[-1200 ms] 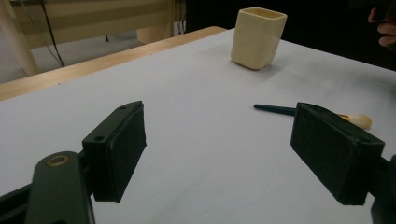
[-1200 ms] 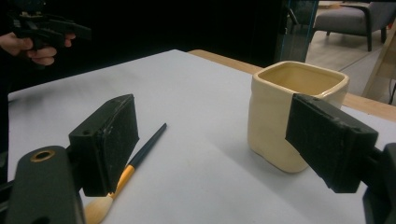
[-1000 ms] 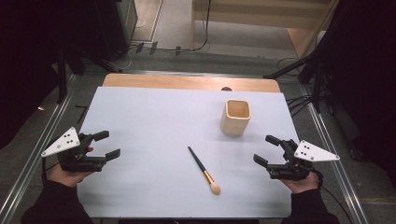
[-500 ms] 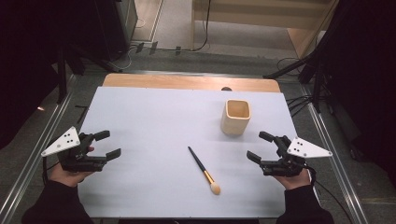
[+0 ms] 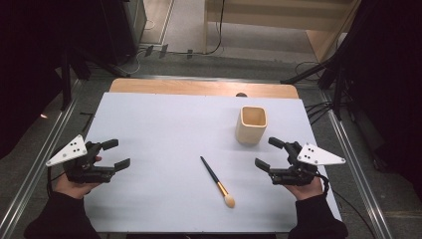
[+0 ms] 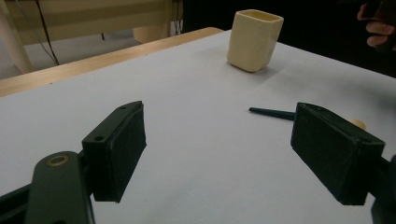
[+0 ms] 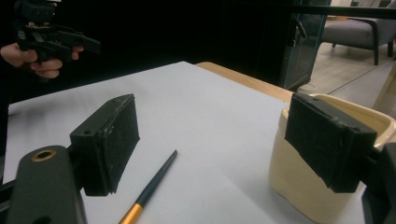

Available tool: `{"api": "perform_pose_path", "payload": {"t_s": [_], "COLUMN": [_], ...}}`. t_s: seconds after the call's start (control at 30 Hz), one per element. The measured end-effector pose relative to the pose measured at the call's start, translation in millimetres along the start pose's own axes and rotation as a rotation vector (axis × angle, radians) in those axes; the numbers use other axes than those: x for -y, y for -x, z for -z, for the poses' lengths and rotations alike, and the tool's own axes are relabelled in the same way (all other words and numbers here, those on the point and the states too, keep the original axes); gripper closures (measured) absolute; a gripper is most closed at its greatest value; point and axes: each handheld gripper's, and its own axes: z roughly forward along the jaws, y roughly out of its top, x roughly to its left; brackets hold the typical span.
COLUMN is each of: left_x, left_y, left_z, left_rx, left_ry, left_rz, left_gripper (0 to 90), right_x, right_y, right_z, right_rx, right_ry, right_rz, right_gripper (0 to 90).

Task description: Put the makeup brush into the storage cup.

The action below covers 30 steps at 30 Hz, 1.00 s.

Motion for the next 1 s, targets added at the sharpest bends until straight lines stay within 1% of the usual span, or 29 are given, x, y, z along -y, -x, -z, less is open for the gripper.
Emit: {"api": "perform_pose_path", "payload": {"t_s": [0.23, 0.47, 0.5, 0.6, 0.8, 1.0], "left_x": [0.3, 0.0, 0.0, 0.1, 0.4, 0.4], "left_y": [-0.4, -0.2, -0.3, -0.5, -0.9, -1.5], "left_z": [0.4, -1.4, -1.7, -2.0, -2.0, -2.4], "left_rx": [-0.007, 0.001, 0.001, 0.000, -0.004, -0.005], "left_ry": [-0.005, 0.000, -0.002, -0.004, -0.007, -0.011], "left_rz": [-0.002, 0.000, -0.002, -0.001, -0.001, -0.002], "left_gripper": [18.3, 18.3, 18.3, 18.3, 18.3, 18.3], "right_x": [-2.6, -5.4, -5.9, -7.0, -8.9, -9.6], "right_y": [-3.7, -7.4, -9.3, -11.9, -17.9, -23.1], "right_z": [-14.6, -25.3, -29.8, -36.5, -50.3, -61.1], "right_rx": [-0.023, -0.028, -0.032, -0.038, -0.045, -0.039], "right_ry": [-0.004, -0.003, -0.008, -0.006, -0.010, -0.005], "right_rz": [0.006, 0.009, 0.018, 0.019, 0.024, 0.026], "right_gripper": [18.5, 18.6, 18.6, 18.6, 18.6, 19.1]}}
